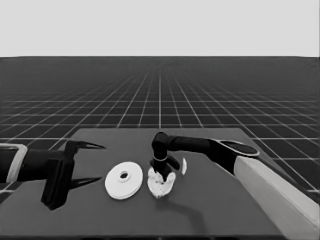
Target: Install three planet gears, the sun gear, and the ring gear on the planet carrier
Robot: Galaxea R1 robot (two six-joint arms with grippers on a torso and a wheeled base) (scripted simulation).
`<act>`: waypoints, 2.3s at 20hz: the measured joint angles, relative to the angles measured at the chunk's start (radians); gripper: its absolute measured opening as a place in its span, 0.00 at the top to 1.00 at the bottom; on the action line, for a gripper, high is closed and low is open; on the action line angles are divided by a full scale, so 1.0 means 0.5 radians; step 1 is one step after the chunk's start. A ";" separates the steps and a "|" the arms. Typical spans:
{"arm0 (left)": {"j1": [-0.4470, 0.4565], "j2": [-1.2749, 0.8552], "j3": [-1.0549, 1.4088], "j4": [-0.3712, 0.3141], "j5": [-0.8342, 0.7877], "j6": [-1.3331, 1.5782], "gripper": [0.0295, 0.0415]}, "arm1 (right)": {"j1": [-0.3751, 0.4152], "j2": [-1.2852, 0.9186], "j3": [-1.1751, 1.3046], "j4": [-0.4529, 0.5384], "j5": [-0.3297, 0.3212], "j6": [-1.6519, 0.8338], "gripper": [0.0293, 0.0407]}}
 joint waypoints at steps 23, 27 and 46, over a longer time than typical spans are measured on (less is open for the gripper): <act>0.000 0.000 0.000 0.000 0.000 0.000 0.25 | 0.000 0.000 0.000 0.000 0.000 0.443 0.24; 0.000 0.000 0.000 0.000 0.000 0.000 0.25 | 0.000 0.000 0.000 0.000 0.000 0.448 0.19; 0.000 0.000 0.000 0.000 0.000 0.000 0.25 | -0.464 -2.507 2.621 -0.793 0.617 -3.595 0.19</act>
